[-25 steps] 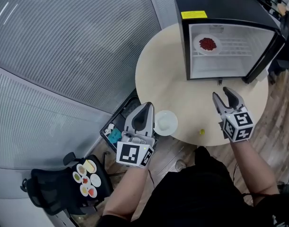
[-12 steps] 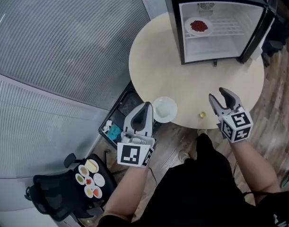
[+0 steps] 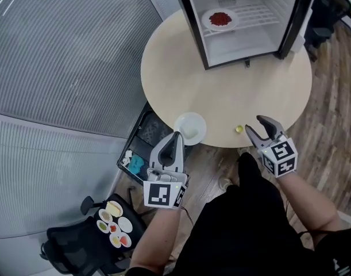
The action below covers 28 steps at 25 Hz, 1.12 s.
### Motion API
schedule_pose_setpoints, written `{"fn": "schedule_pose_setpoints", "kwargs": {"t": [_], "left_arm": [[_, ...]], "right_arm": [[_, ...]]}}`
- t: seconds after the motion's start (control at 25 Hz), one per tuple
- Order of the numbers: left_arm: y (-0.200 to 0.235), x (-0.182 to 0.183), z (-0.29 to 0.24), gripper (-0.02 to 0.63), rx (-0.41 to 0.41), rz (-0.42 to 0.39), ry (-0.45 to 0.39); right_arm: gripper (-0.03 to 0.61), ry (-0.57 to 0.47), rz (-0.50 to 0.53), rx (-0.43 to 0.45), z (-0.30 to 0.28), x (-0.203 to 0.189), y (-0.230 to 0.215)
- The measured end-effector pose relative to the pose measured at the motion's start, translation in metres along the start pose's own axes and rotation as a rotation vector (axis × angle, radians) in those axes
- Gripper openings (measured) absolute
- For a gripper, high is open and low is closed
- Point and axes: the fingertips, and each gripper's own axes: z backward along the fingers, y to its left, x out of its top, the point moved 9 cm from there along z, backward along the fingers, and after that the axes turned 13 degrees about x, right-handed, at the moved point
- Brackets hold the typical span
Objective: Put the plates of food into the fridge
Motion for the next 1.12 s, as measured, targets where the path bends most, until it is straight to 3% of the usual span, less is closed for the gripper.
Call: {"fn": "schedule_pose_setpoints", "kwargs": {"t": [0.6,1.12], "left_arm": [[-0.006,-0.042,-0.005,0.006,0.001,-0.014,0.091],[0.01,-0.052,-0.005,0.006,0.053,-0.032,0.126]], "right_arm": [[0.207,0.121,-0.022,0.021,-0.036,-0.067,-0.004],[0.207,0.23,0.02,0.011,-0.073,-0.097,-0.011]]}}
